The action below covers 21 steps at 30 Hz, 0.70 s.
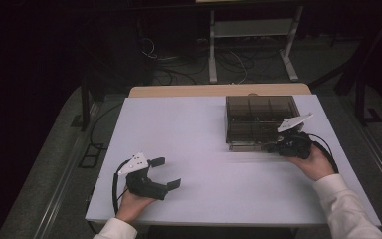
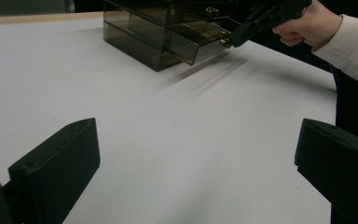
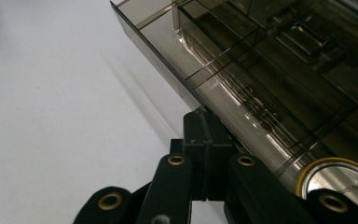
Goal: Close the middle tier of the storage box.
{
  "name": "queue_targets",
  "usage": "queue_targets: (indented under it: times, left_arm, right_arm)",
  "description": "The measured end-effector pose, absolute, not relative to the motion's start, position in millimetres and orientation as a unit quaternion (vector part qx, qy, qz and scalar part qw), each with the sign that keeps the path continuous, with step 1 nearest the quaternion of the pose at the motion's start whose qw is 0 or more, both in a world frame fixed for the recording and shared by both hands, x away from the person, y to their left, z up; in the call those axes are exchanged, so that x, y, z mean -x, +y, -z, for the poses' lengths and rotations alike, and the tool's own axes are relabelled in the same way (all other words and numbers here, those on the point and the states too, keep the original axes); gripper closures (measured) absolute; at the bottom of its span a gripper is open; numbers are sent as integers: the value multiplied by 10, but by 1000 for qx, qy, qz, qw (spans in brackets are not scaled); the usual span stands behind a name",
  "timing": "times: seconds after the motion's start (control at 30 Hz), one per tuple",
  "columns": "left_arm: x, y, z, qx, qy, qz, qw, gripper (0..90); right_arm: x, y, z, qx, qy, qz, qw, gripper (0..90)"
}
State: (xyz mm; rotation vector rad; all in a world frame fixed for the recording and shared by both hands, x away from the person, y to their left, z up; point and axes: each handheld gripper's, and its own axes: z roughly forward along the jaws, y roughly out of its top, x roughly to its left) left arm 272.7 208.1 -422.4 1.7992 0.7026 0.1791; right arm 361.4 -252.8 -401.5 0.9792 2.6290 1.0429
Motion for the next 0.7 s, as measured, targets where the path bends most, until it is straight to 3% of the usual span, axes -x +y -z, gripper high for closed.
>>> queue_targets:
  times: [0.7]
  left_arm:
    - [-2725,2075,4224,-765,297,-76,566,0]
  right_arm:
    - [-3670,-2454,3983,-327,876,-338,107,890]
